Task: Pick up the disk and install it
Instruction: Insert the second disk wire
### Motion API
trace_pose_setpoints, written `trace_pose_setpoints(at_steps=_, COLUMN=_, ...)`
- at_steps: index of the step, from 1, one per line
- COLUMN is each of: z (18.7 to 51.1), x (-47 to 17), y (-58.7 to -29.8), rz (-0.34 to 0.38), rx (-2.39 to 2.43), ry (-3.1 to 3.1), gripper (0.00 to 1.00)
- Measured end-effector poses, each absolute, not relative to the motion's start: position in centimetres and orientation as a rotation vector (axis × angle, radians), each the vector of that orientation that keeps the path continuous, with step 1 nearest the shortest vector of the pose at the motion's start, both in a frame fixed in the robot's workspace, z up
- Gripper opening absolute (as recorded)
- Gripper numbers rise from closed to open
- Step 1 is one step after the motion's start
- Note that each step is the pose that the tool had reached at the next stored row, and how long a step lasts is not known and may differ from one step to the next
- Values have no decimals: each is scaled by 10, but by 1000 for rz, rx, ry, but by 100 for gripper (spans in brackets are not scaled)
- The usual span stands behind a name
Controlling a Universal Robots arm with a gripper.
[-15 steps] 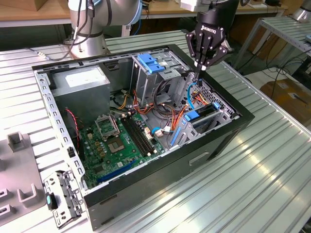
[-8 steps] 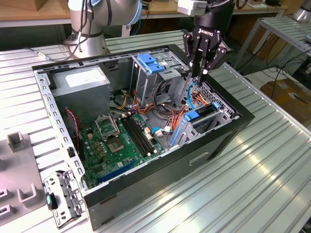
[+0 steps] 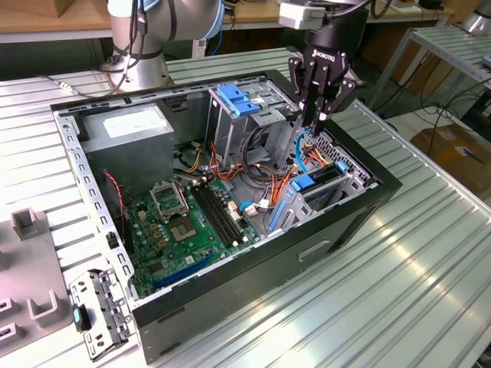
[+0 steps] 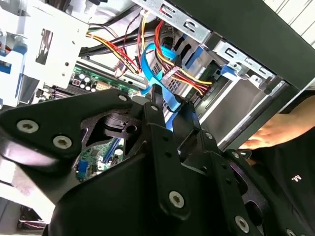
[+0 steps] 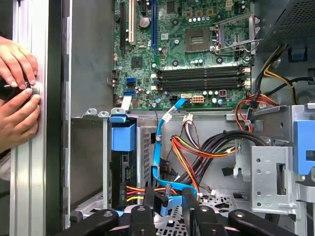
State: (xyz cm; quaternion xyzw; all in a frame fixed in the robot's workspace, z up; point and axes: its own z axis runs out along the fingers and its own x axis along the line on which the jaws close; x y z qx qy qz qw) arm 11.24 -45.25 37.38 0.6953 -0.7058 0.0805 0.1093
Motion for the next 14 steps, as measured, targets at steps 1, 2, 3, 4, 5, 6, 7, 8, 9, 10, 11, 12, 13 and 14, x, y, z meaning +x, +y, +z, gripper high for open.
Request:
trace_pose_setpoints(at_steps=1, z=373, x=112, y=-453, rz=241, rx=2042, ry=-2073, gripper=28)
trace_pose_setpoints(at_steps=2, z=373, x=112, y=-453, rz=245, rx=2040, ry=-2071, gripper=28)
trace_pose_setpoints(at_steps=3, z=372, x=112, y=-453, rz=248, rx=2038, ry=-2069, gripper=22)
trace_pose_setpoints(at_steps=4, z=372, x=112, y=-453, rz=251, rx=2036, ry=-2067, gripper=16)
trace_pose_setpoints(at_steps=5, z=371, x=112, y=-453, rz=253, rx=2035, ry=-2066, gripper=11)
trace_pose_setpoints(at_steps=6, z=371, x=112, y=-453, rz=254, rx=2034, ry=-2066, gripper=11)
trace_pose_setpoints(at_steps=7, z=371, x=112, y=-453, rz=256, rx=2033, ry=-2065, gripper=11)
trace_pose_setpoints(at_steps=8, z=371, x=112, y=-453, rz=259, rx=2031, ry=-2063, gripper=11)
trace_pose_setpoints(at_steps=9, z=370, x=112, y=-453, rz=261, rx=2030, ry=-2062, gripper=11)
trace_pose_setpoints(at_steps=10, z=370, x=112, y=-453, rz=264, rx=2029, ry=-2060, gripper=11)
trace_pose_setpoints(at_steps=11, z=369, x=112, y=-453, rz=266, rx=2027, ry=-2059, gripper=11)
trace_pose_setpoints(at_steps=12, z=368, x=112, y=-453, rz=268, rx=2026, ry=-2058, gripper=18)
trace_pose_setpoints(at_steps=13, z=367, x=112, y=-453, rz=270, rx=2024, ry=-2057, gripper=18)
trace_pose_setpoints(at_steps=14, z=365, x=112, y=-453, rz=272, rx=2023, ry=-2056, gripper=18)
